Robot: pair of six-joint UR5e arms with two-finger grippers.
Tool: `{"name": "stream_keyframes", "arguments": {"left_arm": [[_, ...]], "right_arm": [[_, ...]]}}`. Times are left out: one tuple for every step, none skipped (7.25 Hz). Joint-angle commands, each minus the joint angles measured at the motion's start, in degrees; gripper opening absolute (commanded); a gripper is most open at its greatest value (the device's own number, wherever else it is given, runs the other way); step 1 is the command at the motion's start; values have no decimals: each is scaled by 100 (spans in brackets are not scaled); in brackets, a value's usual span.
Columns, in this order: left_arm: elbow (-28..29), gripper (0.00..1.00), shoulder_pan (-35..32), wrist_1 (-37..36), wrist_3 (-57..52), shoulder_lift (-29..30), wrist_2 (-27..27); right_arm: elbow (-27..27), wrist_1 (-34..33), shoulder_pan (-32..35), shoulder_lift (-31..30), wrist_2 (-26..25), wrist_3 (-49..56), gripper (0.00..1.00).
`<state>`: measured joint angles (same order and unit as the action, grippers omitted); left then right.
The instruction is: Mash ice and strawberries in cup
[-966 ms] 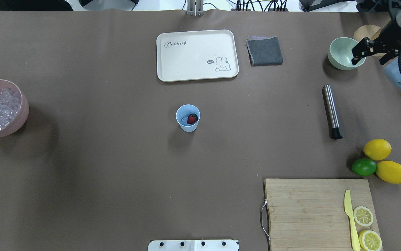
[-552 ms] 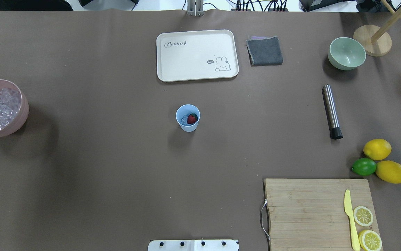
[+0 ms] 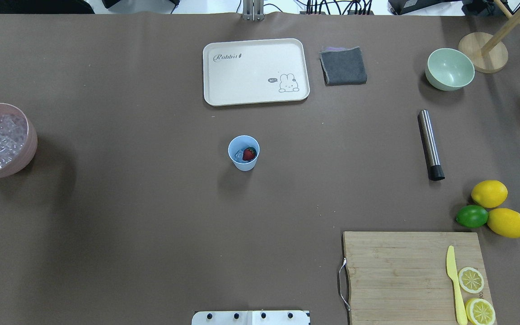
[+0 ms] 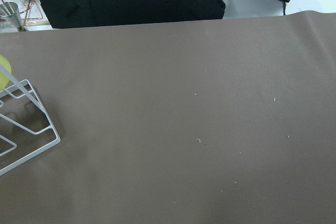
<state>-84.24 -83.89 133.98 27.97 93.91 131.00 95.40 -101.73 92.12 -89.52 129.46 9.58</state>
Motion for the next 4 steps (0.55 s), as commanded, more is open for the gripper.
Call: {"name": "stream_keyframes", "arguments": {"left_arm": [[-30, 98, -519, -849, -1137, 14, 344], [-152, 98, -818, -1560, -1893, 22, 521], [-467, 98, -917, -2185, -2135, 14, 514], [-879, 98, -814, -2801, -2172, -4, 488]], "right_arm": [[-152, 101, 69, -93, -262, 61, 100], [-118, 110, 69, -92, -246, 78, 100], [-118, 118, 69, -110, -246, 79, 100], [-118, 110, 69, -101, -255, 44, 100]]}}
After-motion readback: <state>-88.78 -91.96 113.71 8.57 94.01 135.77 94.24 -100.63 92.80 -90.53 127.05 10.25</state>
